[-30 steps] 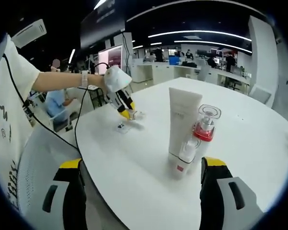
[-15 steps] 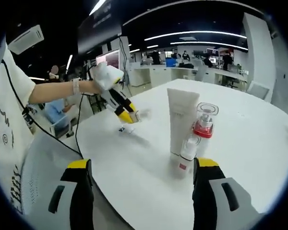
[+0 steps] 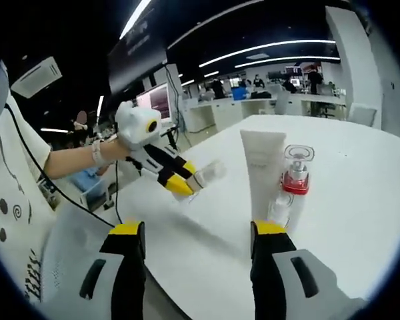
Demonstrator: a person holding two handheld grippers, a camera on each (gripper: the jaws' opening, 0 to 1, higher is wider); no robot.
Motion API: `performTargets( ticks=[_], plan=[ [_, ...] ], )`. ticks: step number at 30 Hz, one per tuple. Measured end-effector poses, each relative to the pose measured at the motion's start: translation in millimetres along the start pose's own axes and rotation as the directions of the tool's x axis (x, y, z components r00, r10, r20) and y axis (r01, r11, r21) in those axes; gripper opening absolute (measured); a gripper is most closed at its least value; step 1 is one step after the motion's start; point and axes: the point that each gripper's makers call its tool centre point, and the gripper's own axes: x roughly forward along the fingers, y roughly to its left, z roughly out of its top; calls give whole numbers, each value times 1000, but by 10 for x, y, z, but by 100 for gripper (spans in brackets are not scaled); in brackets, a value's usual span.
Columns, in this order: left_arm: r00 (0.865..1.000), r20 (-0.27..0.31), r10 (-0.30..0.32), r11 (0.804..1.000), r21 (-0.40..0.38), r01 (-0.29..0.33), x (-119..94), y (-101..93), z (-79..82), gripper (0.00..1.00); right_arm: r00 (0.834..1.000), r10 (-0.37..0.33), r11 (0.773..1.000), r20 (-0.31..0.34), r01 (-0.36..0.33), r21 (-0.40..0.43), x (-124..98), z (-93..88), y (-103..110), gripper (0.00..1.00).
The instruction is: Arrange the skincare products in the storage area until every visible bottle or jar stands upright without overlapping.
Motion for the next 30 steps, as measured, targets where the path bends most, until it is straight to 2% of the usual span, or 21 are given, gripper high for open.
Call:
performTargets(
  ticks=[2, 5, 7, 10, 11, 13, 15, 18, 19, 23, 25, 30],
  plan=[
    [1000, 16, -10, 1000, -2, 10, 5, -91, 27, 15, 1000, 9, 1000, 5, -9, 0, 5, 13, 20, 63],
    [998, 55, -29, 999, -23, 30, 2, -159, 84, 15, 1000, 14, 1000, 20, -14, 17, 24, 32, 36, 54],
    [996, 79, -38, 999, -32, 41, 13, -254, 139, 15, 1000, 14, 999, 27, -15, 31, 41, 39, 36, 56],
    [992, 111, -57, 998, -23, 60, 29, -363, 223, 15, 996, 7, 996, 93, -15, 89, 75, 141, 20, 51],
    [991, 117, -61, 998, -23, 65, 33, -388, 245, 15, 993, -10, 991, 120, -6, 135, 73, 183, -10, 50],
    [989, 128, -71, 997, -26, 75, 37, -458, 291, 15, 985, -35, 987, 171, 7, 161, 63, 269, -62, 50],
    [988, 137, -73, 997, -16, 76, 41, -523, 334, 15, 983, -40, 985, 180, 8, 174, 62, 291, -74, 46],
    [975, 197, -106, 994, -18, 111, 33, -635, 459, 15, 980, -33, 977, 198, -10, 214, 86, 311, -75, 44],
    [972, 200, -121, 991, -25, 129, 30, -660, 465, 15, 977, -36, 974, 208, -12, 225, 88, 323, -80, 43],
    [964, 227, -139, 988, -39, 152, 48, -732, 508, 15, 954, -15, 953, 298, -77, 294, 66, 458, -29, 35],
    [959, 242, -145, 986, -49, 162, 58, -759, 522, 15, 955, -29, 954, 296, -62, 292, 57, 445, -59, 36],
    [942, 291, -169, 976, -82, 200, 47, -815, 576, 15, 947, -20, 946, 320, -85, 313, 36, 500, -50, 34]
  ],
)
